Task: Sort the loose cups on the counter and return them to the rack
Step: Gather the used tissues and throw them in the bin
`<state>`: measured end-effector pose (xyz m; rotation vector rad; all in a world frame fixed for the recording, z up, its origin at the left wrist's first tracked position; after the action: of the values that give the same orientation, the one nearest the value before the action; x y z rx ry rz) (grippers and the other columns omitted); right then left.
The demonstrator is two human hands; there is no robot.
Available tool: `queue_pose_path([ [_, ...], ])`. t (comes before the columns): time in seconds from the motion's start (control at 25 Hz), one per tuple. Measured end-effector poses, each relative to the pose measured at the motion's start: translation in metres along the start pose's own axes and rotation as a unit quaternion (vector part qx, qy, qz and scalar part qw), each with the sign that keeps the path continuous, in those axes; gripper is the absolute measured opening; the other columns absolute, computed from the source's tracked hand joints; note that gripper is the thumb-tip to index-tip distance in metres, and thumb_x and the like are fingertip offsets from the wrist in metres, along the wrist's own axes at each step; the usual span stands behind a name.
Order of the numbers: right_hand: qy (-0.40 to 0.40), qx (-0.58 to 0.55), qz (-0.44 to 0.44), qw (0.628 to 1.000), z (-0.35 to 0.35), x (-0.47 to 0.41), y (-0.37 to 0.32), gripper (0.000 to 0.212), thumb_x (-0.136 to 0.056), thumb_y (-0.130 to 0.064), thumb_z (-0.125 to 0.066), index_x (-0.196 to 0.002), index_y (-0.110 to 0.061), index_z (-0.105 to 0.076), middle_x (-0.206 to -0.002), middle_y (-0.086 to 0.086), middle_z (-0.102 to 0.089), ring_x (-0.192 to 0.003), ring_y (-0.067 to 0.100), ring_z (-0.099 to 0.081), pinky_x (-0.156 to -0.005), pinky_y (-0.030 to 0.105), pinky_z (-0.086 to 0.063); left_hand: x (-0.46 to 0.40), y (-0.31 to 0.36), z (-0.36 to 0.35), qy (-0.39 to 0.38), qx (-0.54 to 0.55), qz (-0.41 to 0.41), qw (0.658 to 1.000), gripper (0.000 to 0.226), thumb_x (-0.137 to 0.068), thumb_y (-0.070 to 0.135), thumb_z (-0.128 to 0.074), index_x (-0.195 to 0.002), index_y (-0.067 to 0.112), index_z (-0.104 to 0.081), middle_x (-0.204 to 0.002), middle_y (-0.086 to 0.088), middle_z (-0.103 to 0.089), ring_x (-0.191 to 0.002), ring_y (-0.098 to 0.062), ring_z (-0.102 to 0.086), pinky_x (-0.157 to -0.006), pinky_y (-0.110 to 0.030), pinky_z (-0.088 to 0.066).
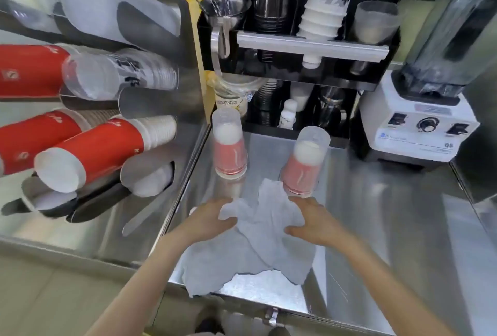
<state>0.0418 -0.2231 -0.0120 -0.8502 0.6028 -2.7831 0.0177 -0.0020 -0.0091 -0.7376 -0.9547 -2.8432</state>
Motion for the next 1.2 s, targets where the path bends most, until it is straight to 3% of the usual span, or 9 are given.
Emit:
queue_pose_path([
  [0.12, 0.015, 0.003, -0.026, 1.000, -0.016, -0.003, -0.002, 0.069, -0.082, -0.034, -0.059, -0.140, -0.024, -0.023, -0.146, 0.008, -0.029, -0.132, 0.032, -0.030, -0.107, 0.040, -0.034, -0.006, -0.010, -0.021, -0.008, -0.016, -0.004, 1.000, 0.059, -0.088, 0.028, -0.052, -0.139, 0.011, -0.027, -0.148, -0.007, -0.033, -0.133, -0.022, -0.035, -0.107, -0.025, -0.025],
  [0.24, 0.006, 0.013, -0.042, 0.999, -0.035, -0.003, -0.004, 0.067, -0.083, -0.029, -0.056, -0.140, -0.023, -0.022, -0.145, 0.008, -0.026, -0.131, 0.031, -0.027, -0.104, 0.039, -0.035, -0.011, -0.020, -0.043, -0.024, -0.043, 0.017, 0.999, 0.071, -0.087, 0.033, -0.053, -0.142, 0.013, -0.012, -0.151, -0.010, -0.023, -0.136, -0.027, -0.026, -0.112, -0.035, -0.025],
  [0.32, 0.029, 0.039, -0.049, 0.998, -0.041, -0.004, -0.002, 0.064, -0.083, -0.027, -0.055, -0.138, -0.022, -0.024, -0.142, 0.008, -0.026, -0.128, 0.030, -0.028, -0.100, 0.038, -0.037, -0.011, -0.022, -0.051, -0.008, -0.097, 0.035, 0.995, 0.074, -0.086, 0.036, -0.051, -0.143, 0.017, -0.007, -0.151, -0.008, -0.018, -0.136, -0.030, -0.021, -0.109, -0.041, -0.029],
  [0.44, 0.073, 0.008, -0.053, 0.996, -0.046, -0.005, -0.002, 0.048, -0.085, -0.019, -0.051, -0.131, -0.019, -0.036, -0.133, 0.008, -0.033, -0.121, 0.028, -0.037, -0.092, 0.037, -0.043, -0.007, -0.021, -0.058, 0.032, -0.139, 0.046, 0.989, 0.067, -0.086, 0.034, -0.050, -0.141, 0.020, -0.015, -0.145, -0.006, -0.021, -0.131, -0.028, -0.024, -0.099, -0.040, -0.035],
  [0.6, 0.088, -0.033, -0.046, 0.994, -0.052, -0.005, -0.004, 0.033, -0.088, -0.015, -0.045, -0.121, -0.016, -0.046, -0.121, 0.010, -0.045, -0.105, 0.030, -0.054, -0.085, 0.037, -0.047, -0.008, -0.026, -0.061, 0.054, -0.095, 0.065, 0.992, 0.047, -0.087, 0.030, -0.050, -0.129, 0.017, -0.034, -0.132, -0.007, -0.037, -0.121, -0.027, -0.037, -0.090, -0.037, -0.038],
  [0.76, 0.098, -0.073, -0.022, 0.992, -0.057, 0.001, -0.006, 0.030, -0.089, -0.010, -0.042, -0.118, -0.016, -0.045, -0.113, 0.013, -0.048, -0.098, 0.034, -0.057, -0.082, 0.037, -0.047, -0.006, -0.030, -0.063, 0.104, 0.060, 0.039, 0.992, 0.033, -0.085, 0.007, -0.047, -0.118, 0.006, -0.047, -0.119, -0.015, -0.055, -0.111, -0.030, -0.053, -0.093, -0.032, -0.042],
  [0.92, 0.098, -0.112, 0.004, 0.989, -0.058, 0.008, -0.005, 0.039, -0.091, -0.009, -0.038, -0.127, -0.020, -0.043, -0.103, 0.008, -0.040, -0.099, 0.033, -0.055, -0.083, 0.029, -0.043, 0.008, -0.028, -0.062, 0.147, 0.096, 0.007, 0.985, 0.039, -0.086, 0.000, -0.041, -0.123, 0.009, -0.048, -0.111, -0.013, -0.053, -0.098, -0.024, -0.052, -0.080, -0.017, -0.034],
  [1.04, 0.108, -0.130, 0.011, 0.986, -0.053, 0.013, -0.006, 0.032, -0.093, -0.013, -0.038, -0.122, -0.013, -0.051, -0.106, 0.010, -0.041, -0.104, 0.028, -0.053, -0.089, 0.023, -0.039, 0.018, -0.018, -0.064, 0.183, 0.108, -0.011, 0.977, 0.035, -0.087, -0.005, -0.036, -0.116, 0.003, -0.052, -0.094, -0.010, -0.043, -0.082, -0.026, -0.048, -0.062, -0.017, -0.026],
  [1.2, 0.120, -0.151, 0.023, 0.981, -0.044, 0.018, -0.001, 0.025, -0.092, -0.011, -0.037, -0.111, -0.006, -0.053, -0.097, 0.003, -0.040, -0.087, 0.019, -0.045, -0.072, 0.017, -0.032, 0.025, -0.005, -0.072, 0.224, 0.125, 0.001, 0.967, 0.044, -0.083, -0.011, -0.032, -0.123, 0.000, -0.048, -0.089, -0.018, -0.048, -0.080, -0.030, -0.047, -0.061, -0.019, -0.026],
])
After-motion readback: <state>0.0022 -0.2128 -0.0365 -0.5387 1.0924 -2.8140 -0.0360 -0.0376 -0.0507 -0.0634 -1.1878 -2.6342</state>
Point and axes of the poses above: each hand's wrist, its own x-axis away from the middle knuckle, its own z-axis out of the back of the hand, y = z × x, the point moved 2 cm from there along -x, towards the middle knuckle
